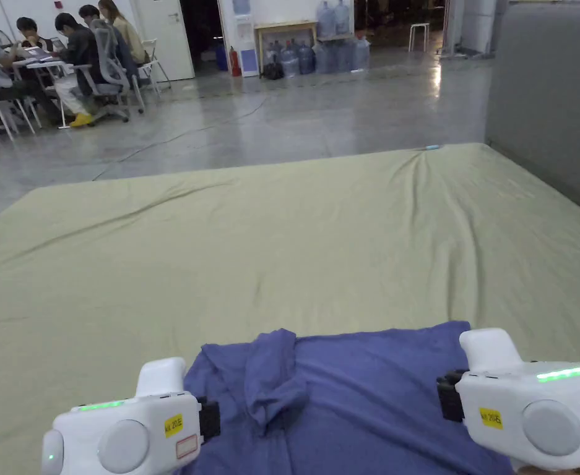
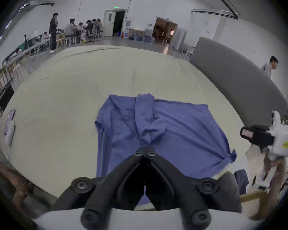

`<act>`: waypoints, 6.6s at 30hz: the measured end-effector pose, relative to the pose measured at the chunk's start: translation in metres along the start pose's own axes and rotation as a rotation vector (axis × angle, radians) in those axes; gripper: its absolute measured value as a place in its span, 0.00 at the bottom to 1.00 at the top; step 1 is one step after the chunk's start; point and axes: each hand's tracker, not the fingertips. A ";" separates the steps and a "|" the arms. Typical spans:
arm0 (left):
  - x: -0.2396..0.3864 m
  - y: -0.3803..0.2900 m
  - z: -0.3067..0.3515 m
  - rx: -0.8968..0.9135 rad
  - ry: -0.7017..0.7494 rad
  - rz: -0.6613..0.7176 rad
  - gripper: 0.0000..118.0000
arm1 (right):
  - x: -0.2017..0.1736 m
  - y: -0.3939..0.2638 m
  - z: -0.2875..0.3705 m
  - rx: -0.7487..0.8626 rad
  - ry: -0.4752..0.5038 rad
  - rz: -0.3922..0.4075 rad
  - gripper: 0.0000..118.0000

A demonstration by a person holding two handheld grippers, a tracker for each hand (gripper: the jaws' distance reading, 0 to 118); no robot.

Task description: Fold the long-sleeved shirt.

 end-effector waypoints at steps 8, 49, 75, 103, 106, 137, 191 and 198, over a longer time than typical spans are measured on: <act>-0.011 -0.004 -0.001 -0.007 0.010 -0.020 0.00 | -0.009 -0.009 -0.001 -0.023 0.016 0.022 0.00; -0.040 0.139 -0.207 -0.248 0.137 -0.104 0.00 | 0.154 0.151 -0.310 -0.512 -0.194 -0.077 0.56; -0.019 0.132 -0.043 -0.050 0.064 -0.089 0.00 | 0.117 0.149 -0.069 -0.103 -0.114 0.062 0.00; -0.038 -0.077 -0.024 -0.279 0.065 -0.170 0.00 | 0.097 -0.085 -0.049 -0.406 -0.178 0.343 0.03; -0.041 -0.078 -0.025 -0.298 0.053 -0.172 0.24 | 0.094 -0.080 -0.046 -0.396 -0.224 0.369 0.38; -0.153 -0.082 -0.023 -0.254 -0.244 0.492 0.96 | 0.004 -0.021 0.015 -0.112 0.018 0.081 0.00; 0.040 0.001 -0.049 -0.232 -0.189 0.060 0.07 | 0.013 -0.054 0.023 -0.084 0.081 -0.027 0.00; 0.105 -0.025 -0.118 -0.319 -0.238 0.005 0.14 | 0.041 -0.064 0.035 -0.066 0.037 -0.104 0.00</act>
